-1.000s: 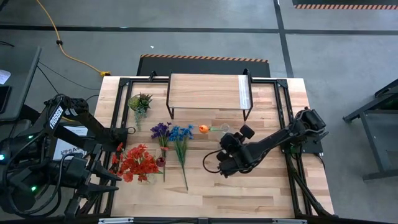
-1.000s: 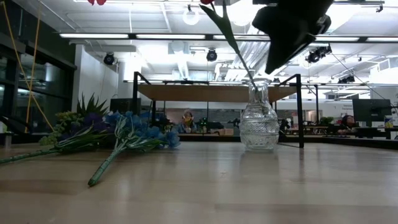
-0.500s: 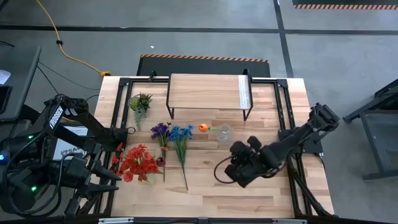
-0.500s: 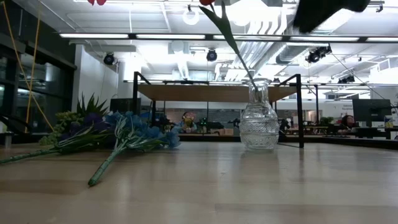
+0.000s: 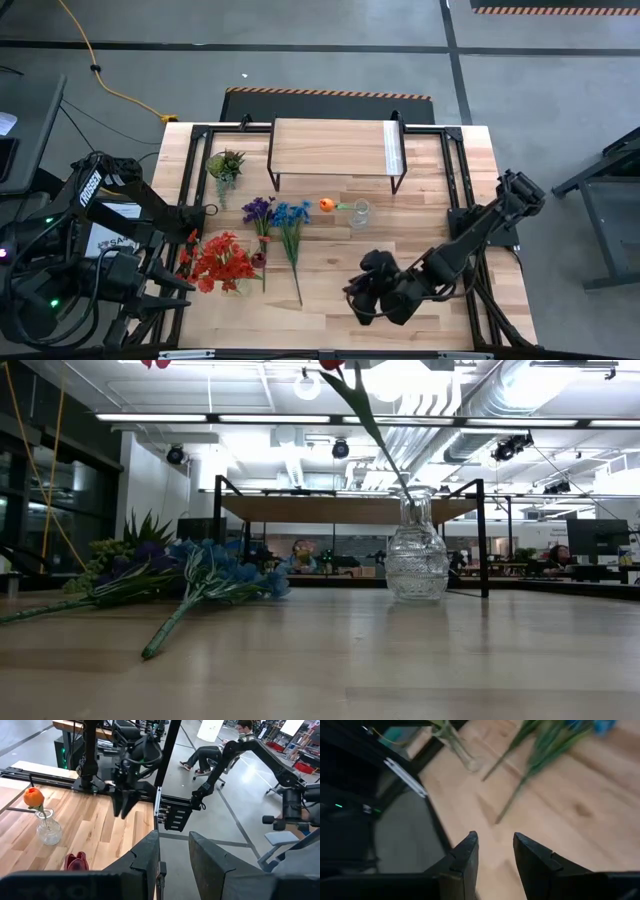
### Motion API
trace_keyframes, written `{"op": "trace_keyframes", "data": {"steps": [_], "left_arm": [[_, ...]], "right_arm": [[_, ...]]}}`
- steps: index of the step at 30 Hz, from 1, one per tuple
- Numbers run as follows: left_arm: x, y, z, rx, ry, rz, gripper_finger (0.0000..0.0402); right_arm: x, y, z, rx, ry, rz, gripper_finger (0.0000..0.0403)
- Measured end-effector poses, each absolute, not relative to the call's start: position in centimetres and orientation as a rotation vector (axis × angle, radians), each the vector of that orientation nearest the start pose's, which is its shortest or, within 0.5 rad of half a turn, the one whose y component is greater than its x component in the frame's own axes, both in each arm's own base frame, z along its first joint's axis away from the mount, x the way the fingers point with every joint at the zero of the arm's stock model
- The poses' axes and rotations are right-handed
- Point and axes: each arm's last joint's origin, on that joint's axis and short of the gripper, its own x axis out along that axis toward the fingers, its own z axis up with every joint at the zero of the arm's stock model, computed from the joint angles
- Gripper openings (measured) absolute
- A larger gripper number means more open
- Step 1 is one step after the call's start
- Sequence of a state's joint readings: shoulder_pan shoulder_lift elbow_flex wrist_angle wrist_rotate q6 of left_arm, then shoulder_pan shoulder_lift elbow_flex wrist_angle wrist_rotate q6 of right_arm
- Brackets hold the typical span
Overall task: Pick and place flowers into a vace then onto a shelf
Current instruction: Move the bottom transparent vase to the bottom center of the table
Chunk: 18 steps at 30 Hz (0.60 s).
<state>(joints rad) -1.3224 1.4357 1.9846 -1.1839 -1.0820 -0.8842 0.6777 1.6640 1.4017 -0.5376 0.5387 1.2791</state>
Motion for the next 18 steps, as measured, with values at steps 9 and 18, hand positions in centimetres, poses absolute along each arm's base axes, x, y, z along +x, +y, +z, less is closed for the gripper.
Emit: {"op": "trace_keyframes", "data": {"steps": [9,18], "left_arm": [[8.0,-21.6,49.5,-0.292,0.348,-0.161,0.0143],[8.0,-21.6,49.5,-0.289,0.358,-0.169,0.0143]], "right_arm": [[32.3,23.8,26.0,0.954,0.625,-0.216,0.0114],[35.1,24.0,23.6,1.006,0.555,-0.201,0.0114]]}}
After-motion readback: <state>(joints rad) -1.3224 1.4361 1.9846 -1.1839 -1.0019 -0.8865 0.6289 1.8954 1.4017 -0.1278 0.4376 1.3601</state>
